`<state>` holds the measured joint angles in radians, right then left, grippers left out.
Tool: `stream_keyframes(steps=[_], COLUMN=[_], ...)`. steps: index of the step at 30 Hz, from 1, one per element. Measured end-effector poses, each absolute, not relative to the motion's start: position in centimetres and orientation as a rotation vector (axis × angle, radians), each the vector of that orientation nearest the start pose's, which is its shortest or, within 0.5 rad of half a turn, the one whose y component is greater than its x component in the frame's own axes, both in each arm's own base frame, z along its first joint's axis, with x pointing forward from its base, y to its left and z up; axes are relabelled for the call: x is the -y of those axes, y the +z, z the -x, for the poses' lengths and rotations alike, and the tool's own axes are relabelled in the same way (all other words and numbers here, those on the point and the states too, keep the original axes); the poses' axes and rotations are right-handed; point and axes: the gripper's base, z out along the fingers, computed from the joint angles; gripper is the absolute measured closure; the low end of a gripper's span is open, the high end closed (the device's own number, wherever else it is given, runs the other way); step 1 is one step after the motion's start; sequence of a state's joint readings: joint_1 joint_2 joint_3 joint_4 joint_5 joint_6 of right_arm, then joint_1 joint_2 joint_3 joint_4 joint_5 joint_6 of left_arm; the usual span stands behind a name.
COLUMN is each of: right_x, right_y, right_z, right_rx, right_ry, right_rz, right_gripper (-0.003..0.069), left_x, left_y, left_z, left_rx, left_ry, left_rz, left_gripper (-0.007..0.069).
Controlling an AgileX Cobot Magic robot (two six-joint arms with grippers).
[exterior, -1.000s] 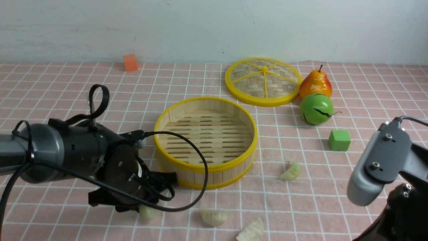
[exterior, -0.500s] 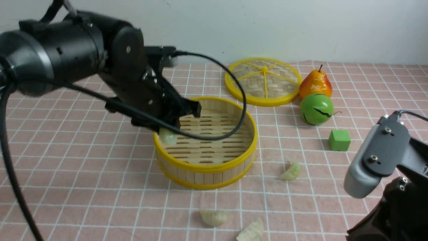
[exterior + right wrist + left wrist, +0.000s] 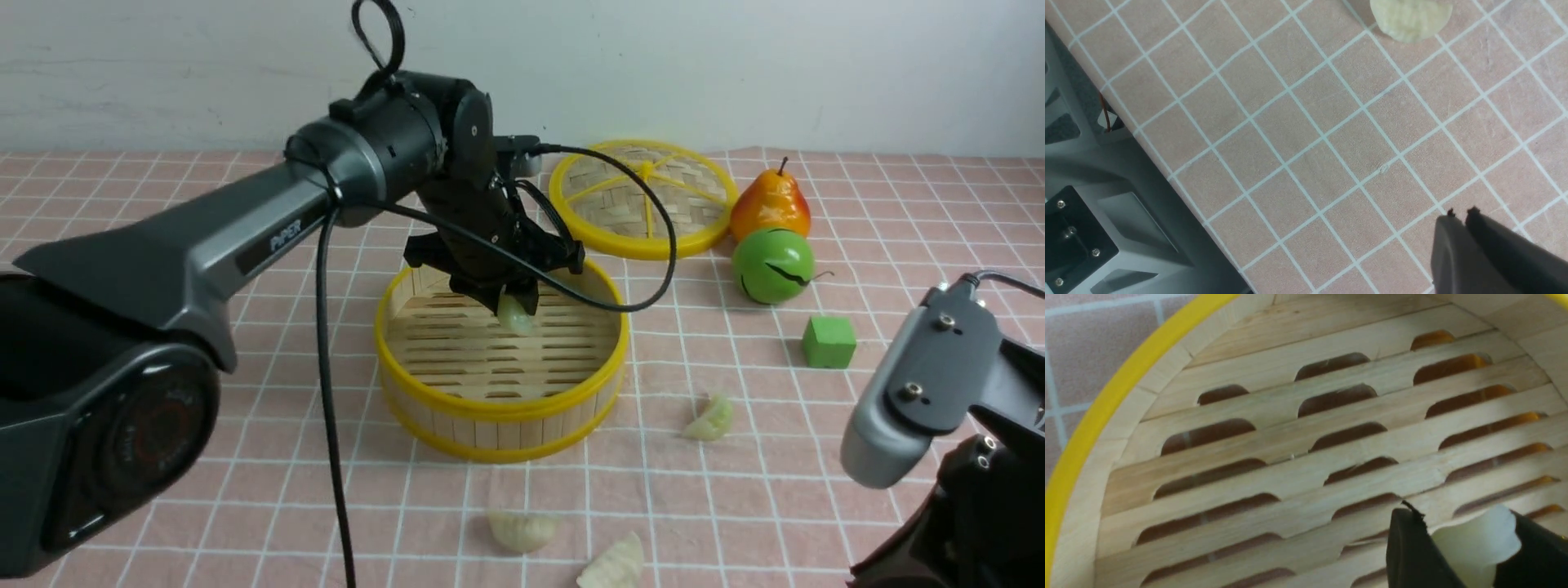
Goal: Put the dumplings into the steamer on the table with the pink tablecloth.
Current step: 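Place the dumpling into the bamboo steamer basket with the left gripper, then reach for and grasp a dumpling on the table with the left gripper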
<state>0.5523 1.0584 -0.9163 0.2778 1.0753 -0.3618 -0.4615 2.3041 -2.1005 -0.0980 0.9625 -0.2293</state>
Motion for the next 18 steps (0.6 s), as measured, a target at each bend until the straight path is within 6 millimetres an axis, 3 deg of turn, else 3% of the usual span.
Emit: stream_keyframes(steps=[4, 5, 10, 13, 14, 15, 16, 17, 18], right_x=[-11.6, -11.6, -11.6, -11.6, -11.5, -11.5, -11.4, -11.4, -11.3], right_y=[31.7, 31.7, 31.7, 31.7, 31.7, 31.6, 31.6, 31.6, 31.6], right_z=[-14.6, -14.6, -14.6, -14.6, -14.6, -14.7, -14.7, -14.7, -14.7], right_rx=[-2.471, -2.472, -2.474, -2.473, -2.473, -2.472, -2.471, -2.471, -2.47], right_ry=[0.428, 0.428, 0.428, 0.421, 0.42, 0.405, 0.393, 0.39, 0.376], right_rz=[1.099, 1.1, 1.101, 1.103, 1.103, 1.108, 1.111, 1.112, 1.116], right_gripper=[0.0614, 0.0612, 0.0606, 0.0603, 0.0602, 0.0599, 0.0599, 0.0599, 0.0596], left_x=[23.6, 23.6, 23.4, 22.7, 22.6, 22.0, 21.8, 21.8, 21.5], left_y=[20.9, 20.8, 22.1, 25.8, 26.0, 28.4, 29.7, 29.7, 31.6], left_z=[-45.9, -45.9, -45.4, -43.9, -43.7, -42.5, -41.8, -41.8, -40.7], left_rx=[-2.682, -2.685, -2.703, -2.711, -2.721, -2.73, -2.722, -2.721, -2.694], left_ry=[-0.345, -0.345, -0.34, -0.333, -0.33, -0.318, -0.325, -0.324, -0.354], left_rz=[-0.262, -0.261, -0.268, -0.302, -0.307, -0.36, -0.388, -0.393, -0.427], left_gripper=[0.0316, 0.0265, 0.0183, 0.0165, 0.0164, 0.0162, 0.0161, 0.0161, 0.0161])
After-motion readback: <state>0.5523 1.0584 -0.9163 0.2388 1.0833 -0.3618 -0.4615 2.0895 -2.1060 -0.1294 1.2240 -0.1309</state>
